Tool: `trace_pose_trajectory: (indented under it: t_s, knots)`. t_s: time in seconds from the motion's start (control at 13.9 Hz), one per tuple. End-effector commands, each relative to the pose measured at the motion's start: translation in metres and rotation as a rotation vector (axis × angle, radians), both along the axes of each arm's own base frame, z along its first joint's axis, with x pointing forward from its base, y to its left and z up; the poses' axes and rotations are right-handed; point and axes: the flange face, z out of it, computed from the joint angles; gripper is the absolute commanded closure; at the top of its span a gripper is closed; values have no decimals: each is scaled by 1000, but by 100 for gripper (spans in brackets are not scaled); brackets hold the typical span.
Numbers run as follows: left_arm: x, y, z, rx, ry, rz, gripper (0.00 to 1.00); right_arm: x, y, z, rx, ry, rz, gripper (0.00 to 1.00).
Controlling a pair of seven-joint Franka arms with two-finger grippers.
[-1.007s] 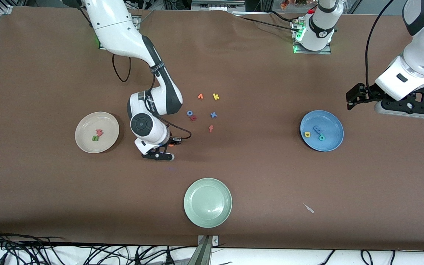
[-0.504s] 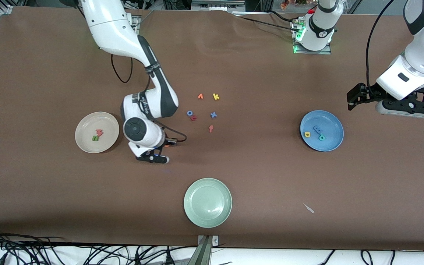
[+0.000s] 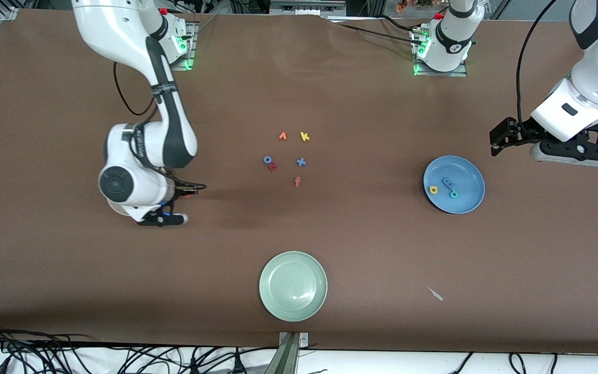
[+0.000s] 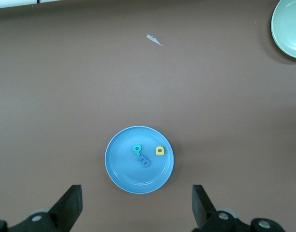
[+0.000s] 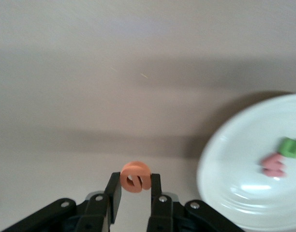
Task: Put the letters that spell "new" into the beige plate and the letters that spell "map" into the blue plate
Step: 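Carry the orange letter to the beige plate with the right gripper and release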
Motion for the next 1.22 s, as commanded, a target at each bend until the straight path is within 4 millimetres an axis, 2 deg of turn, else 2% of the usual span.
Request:
trace_pose_trajectory:
  t_s: [0.0,0.14,0.36,0.43,0.5,0.58,0.72,0.86,1.15]
  knots:
    - [2,2,4,-14,-6,-7,0,-27,-45,5,22,20,77,92]
    - [2,2,4,-14,-6,-7,0,-29,-71,-3,-4,38,121,94]
    - [2,2,4,-14,-6,-7,0,-28,-97,-32,-57,65,72,94]
    - [2,2,4,-14,-6,-7,0,-27,-105,-36,-62,64,58,79]
    - [2,2,4,-14,-6,-7,0,-24,-107,-34,-60,57,47,7]
    - [2,2,4,-14,-6,-7,0,-22,-104,-28,-55,52,46,0]
    - [2,2,4,-14,-6,-7,0,-7,-88,-3,-45,35,38,0]
    - [2,2,4,-14,-6,-7,0,4,-61,29,-35,72,27,0]
    - [2,2,4,-14,-5,-7,0,12,-28,77,-11,114,62,0]
